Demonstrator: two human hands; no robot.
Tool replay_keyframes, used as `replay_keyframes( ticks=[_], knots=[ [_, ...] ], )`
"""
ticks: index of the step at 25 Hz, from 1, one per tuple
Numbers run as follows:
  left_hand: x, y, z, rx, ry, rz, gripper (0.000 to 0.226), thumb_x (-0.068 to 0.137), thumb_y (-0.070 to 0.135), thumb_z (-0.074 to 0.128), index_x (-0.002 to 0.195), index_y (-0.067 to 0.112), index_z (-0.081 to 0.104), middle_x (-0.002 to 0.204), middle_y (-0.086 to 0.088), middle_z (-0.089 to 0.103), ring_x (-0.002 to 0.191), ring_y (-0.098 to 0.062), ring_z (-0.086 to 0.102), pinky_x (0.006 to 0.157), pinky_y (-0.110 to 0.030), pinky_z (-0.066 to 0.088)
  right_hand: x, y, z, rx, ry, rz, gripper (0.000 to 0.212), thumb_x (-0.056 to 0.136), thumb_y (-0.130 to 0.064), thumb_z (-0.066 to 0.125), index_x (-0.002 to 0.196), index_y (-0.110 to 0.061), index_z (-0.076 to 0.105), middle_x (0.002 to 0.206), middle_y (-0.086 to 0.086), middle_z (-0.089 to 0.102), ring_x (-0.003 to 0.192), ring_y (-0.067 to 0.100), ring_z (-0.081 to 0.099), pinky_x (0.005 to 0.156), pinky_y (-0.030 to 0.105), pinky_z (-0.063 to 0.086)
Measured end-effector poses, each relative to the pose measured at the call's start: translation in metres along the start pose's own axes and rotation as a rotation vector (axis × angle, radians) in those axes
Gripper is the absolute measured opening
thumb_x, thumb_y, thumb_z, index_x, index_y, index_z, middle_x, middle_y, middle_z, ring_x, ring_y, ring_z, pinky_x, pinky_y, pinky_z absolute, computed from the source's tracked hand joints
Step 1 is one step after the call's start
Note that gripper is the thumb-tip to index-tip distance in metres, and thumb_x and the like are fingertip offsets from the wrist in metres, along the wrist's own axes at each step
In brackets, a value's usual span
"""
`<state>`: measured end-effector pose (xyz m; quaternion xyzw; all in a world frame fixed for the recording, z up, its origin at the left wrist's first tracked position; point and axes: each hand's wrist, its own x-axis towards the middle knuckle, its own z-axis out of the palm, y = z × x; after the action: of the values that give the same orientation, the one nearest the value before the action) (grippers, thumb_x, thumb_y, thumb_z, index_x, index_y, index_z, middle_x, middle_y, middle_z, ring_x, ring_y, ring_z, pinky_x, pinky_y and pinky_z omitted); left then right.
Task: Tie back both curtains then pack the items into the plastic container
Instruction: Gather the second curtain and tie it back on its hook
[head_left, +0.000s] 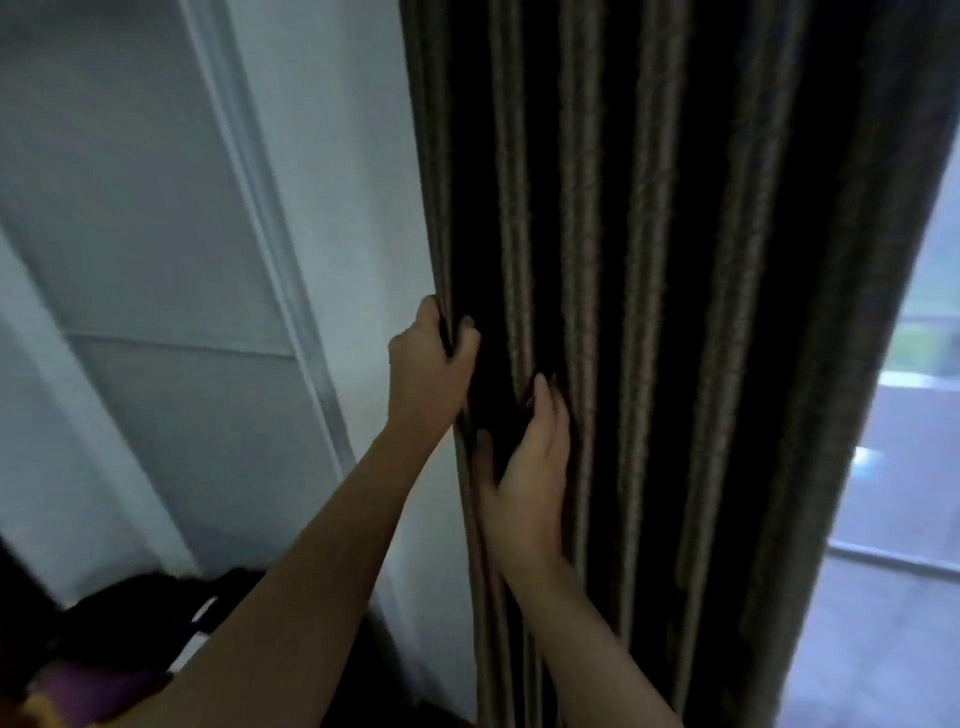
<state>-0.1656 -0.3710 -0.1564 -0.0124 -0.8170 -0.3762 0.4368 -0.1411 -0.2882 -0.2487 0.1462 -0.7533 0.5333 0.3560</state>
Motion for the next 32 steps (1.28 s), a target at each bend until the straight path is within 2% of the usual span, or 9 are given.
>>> replay_keyframes(
  ticks=[2,6,9,12,15,19,24,29,32],
  knots=[
    [-0.002,0.0,-0.006,-0.072,-0.022,0.035,0.009,0.094,0.009,0.046,0.09,0.003,0.052,0.06,0.011,0.048,0.048,0.005,0.05,0.046,-0.005,0.035,0.008,-0.01,0.005,-0.04,0.018,0.089,0.074,0.089,-0.015,0.06,0.146,-0.022,0.014,0.143,0.01,0.04,0.132,0.013,0.036,0.112,0.034,0.033],
    [-0.008,0.009,-0.017,-0.207,-0.142,0.024,0.01,0.095,0.012,0.047,0.092,0.011,0.038,0.068,0.007,0.051,0.051,-0.002,0.05,0.044,-0.013,0.042,0.009,-0.007,-0.01,-0.235,0.101,-0.008,0.033,0.084,-0.005,0.058,0.117,-0.006,0.059,0.1,0.012,0.065,0.092,0.024,0.062,0.083,0.038,0.053],
    [-0.019,-0.01,-0.016,-0.166,-0.286,0.037,0.011,0.097,0.009,0.042,0.108,0.009,0.045,0.081,0.003,0.059,0.064,-0.01,0.058,0.055,-0.017,0.048,-0.013,0.001,-0.018,-0.219,0.111,0.048,0.005,0.091,-0.007,0.052,0.095,-0.005,0.055,0.084,0.009,0.06,0.074,0.02,0.059,0.068,0.037,0.054],
    [-0.035,-0.042,-0.011,-0.016,-0.468,-0.011,0.022,0.097,0.004,0.038,0.112,0.0,0.054,0.092,-0.015,0.064,0.074,-0.022,0.059,0.07,-0.028,0.051,-0.045,0.026,-0.017,-0.352,-0.06,0.075,0.008,0.093,-0.01,0.053,0.099,-0.005,0.055,0.08,0.008,0.064,0.064,0.018,0.061,0.063,0.031,0.056],
    [-0.04,-0.063,-0.014,-0.019,-0.493,-0.015,0.024,0.094,0.005,0.046,0.116,0.0,0.054,0.092,-0.012,0.064,0.075,-0.02,0.058,0.066,-0.019,0.044,-0.071,0.045,-0.023,-0.32,-0.096,0.091,0.016,0.09,-0.011,0.058,0.106,-0.005,0.059,0.079,0.005,0.066,0.065,0.013,0.062,0.06,0.008,0.045],
    [-0.037,-0.068,-0.016,-0.3,-0.592,-0.285,0.042,0.091,0.012,0.054,0.131,0.015,0.045,0.11,0.004,0.059,0.101,-0.016,0.06,0.083,-0.021,0.046,-0.08,0.054,-0.027,-0.279,-0.153,0.119,0.008,0.087,-0.006,0.061,0.094,-0.005,0.057,0.086,0.003,0.059,0.075,0.011,0.057,0.069,0.004,0.041],
    [-0.038,-0.061,-0.01,-0.119,-0.668,-0.194,0.054,0.093,0.0,0.036,0.145,0.011,0.027,0.119,-0.009,0.058,0.1,-0.021,0.058,0.078,-0.018,0.042,-0.075,0.06,-0.014,-0.312,-0.335,0.236,0.018,0.091,-0.006,0.05,0.106,-0.008,0.04,0.09,0.008,0.06,0.077,0.021,0.062,0.071,0.042,0.056],
    [-0.044,-0.053,-0.008,-0.149,-0.811,-0.181,0.057,0.094,0.0,0.033,0.148,0.015,0.023,0.137,-0.009,0.048,0.11,-0.014,0.049,0.081,-0.008,0.035,-0.09,0.064,-0.01,-0.367,-0.388,0.229,0.035,0.095,-0.006,0.044,0.13,-0.009,0.038,0.109,0.003,0.06,0.094,0.021,0.063,0.087,0.035,0.053],
    [-0.045,-0.049,-0.003,-0.195,-0.868,-0.195,0.058,0.092,-0.004,0.034,0.146,0.015,0.029,0.13,-0.003,0.05,0.108,-0.011,0.049,0.082,-0.012,0.038,-0.095,0.07,-0.007,-0.411,-0.471,0.267,0.048,0.096,-0.007,0.043,0.141,-0.011,0.029,0.121,0.012,0.06,0.105,0.024,0.061,0.095,0.034,0.049]
  ],
)
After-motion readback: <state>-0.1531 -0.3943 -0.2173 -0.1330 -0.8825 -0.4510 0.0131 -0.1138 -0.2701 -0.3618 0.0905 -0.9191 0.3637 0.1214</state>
